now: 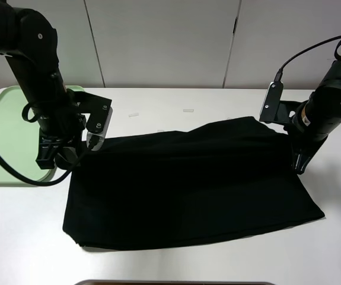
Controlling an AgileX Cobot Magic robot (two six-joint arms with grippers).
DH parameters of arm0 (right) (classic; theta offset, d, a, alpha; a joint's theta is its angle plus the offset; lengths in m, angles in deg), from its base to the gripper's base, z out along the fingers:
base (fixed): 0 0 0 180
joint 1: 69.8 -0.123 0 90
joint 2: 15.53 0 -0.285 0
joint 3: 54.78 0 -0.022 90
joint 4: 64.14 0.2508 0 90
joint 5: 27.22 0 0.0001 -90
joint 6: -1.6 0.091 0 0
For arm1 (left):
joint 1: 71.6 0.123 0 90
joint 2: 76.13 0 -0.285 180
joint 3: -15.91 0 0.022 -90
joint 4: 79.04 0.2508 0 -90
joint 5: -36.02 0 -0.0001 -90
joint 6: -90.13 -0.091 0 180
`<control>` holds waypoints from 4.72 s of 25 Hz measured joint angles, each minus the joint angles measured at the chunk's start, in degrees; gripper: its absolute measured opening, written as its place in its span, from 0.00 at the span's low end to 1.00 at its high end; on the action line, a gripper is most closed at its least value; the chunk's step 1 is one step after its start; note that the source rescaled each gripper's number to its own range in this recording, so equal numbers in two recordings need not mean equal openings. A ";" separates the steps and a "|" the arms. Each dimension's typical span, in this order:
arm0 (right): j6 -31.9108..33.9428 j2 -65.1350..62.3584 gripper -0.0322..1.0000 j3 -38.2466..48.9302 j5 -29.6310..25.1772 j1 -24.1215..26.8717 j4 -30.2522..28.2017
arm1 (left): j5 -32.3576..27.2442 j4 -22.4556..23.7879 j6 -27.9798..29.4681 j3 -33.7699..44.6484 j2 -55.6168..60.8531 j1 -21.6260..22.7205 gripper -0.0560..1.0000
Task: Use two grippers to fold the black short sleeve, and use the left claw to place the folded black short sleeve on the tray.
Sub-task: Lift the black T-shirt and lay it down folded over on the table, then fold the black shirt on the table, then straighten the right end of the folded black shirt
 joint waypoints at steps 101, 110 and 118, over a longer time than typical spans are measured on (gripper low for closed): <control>-3.87 -58.14 1.00 5.60 11.79 0.45 31.54 | 5.61 -7.56 51.28 33.90 102.04 0.36 1.00; -3.87 -58.14 1.00 5.60 11.79 0.45 33.35 | -8.33 -4.10 56.56 33.65 102.33 0.36 1.00; -3.04 -58.14 1.00 5.60 11.79 0.45 40.66 | -8.52 -2.56 59.39 34.30 102.33 0.36 1.00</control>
